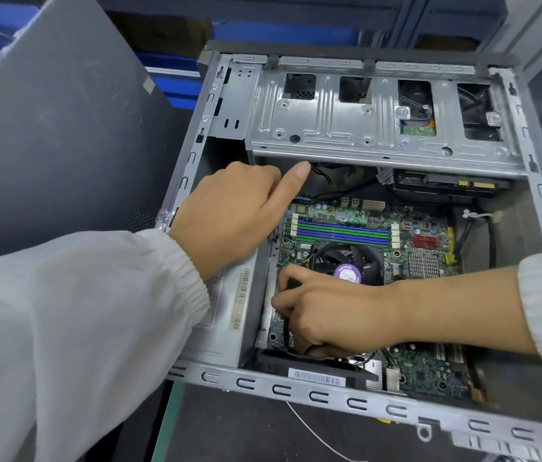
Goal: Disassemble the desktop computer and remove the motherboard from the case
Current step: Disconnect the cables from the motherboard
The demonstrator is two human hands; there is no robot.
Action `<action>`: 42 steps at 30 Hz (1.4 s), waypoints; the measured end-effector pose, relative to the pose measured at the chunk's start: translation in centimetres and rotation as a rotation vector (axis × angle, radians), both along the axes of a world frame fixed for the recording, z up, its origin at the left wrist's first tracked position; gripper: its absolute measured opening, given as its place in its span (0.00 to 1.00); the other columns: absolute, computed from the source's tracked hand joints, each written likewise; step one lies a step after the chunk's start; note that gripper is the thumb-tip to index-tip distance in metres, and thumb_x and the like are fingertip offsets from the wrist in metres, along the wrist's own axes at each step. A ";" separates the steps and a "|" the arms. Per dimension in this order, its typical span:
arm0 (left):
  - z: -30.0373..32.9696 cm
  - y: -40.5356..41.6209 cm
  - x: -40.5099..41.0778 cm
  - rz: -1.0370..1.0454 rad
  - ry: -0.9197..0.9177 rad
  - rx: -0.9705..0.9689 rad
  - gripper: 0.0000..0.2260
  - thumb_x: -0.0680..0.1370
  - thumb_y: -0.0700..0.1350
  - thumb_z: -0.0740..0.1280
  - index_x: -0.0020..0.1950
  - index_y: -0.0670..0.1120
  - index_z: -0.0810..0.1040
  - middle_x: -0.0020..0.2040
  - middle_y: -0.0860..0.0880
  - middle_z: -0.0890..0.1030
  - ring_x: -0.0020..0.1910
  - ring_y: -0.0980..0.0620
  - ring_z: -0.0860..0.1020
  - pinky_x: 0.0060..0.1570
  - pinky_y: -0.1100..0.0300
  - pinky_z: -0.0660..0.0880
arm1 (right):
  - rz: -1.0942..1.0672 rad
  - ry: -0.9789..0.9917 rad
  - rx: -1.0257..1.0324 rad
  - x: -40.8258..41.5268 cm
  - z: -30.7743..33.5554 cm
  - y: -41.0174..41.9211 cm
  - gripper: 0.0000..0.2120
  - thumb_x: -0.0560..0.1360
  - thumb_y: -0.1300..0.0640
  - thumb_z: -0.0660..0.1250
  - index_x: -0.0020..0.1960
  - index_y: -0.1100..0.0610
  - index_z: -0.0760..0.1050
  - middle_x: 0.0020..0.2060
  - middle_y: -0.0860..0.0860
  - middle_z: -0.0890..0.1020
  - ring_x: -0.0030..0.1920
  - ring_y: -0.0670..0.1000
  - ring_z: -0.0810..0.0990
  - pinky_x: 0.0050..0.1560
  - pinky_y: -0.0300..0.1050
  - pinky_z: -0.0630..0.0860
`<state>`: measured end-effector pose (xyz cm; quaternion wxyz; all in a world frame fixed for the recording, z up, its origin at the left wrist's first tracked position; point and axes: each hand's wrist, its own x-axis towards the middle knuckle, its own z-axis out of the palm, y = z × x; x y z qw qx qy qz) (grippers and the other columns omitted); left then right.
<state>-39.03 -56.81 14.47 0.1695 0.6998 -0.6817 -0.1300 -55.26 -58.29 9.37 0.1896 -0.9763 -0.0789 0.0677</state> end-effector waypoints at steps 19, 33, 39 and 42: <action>-0.2 -0.1 0.2 0.004 -0.019 0.006 0.28 0.79 0.65 0.45 0.32 0.45 0.64 0.27 0.48 0.69 0.28 0.48 0.71 0.30 0.54 0.67 | 0.014 0.144 0.016 0.5 0.7 -0.3 0.08 0.63 0.60 0.71 0.27 0.56 0.74 0.26 0.46 0.68 0.38 0.48 0.66 0.58 0.48 0.65; -0.3 -0.2 0.3 -0.022 0.002 -0.017 0.27 0.79 0.65 0.45 0.31 0.47 0.63 0.26 0.50 0.68 0.27 0.50 0.70 0.30 0.55 0.65 | -0.431 0.033 0.168 -0.1 2.7 -0.2 0.11 0.73 0.42 0.67 0.48 0.46 0.83 0.39 0.45 0.79 0.43 0.42 0.66 0.49 0.39 0.65; -0.3 -0.2 0.2 -0.016 0.017 -0.014 0.28 0.78 0.65 0.45 0.33 0.44 0.67 0.27 0.49 0.71 0.28 0.48 0.72 0.31 0.54 0.67 | -0.459 -0.166 0.270 0.0 5.1 -0.4 0.07 0.74 0.53 0.69 0.46 0.57 0.82 0.39 0.48 0.82 0.39 0.48 0.80 0.41 0.45 0.77; -0.3 -0.2 0.3 -0.013 0.037 -0.009 0.28 0.79 0.64 0.46 0.34 0.43 0.68 0.29 0.47 0.73 0.30 0.47 0.73 0.33 0.53 0.69 | -0.416 -0.217 0.274 0.5 6.0 -1.6 0.08 0.72 0.66 0.67 0.49 0.61 0.82 0.43 0.52 0.84 0.44 0.47 0.80 0.47 0.41 0.76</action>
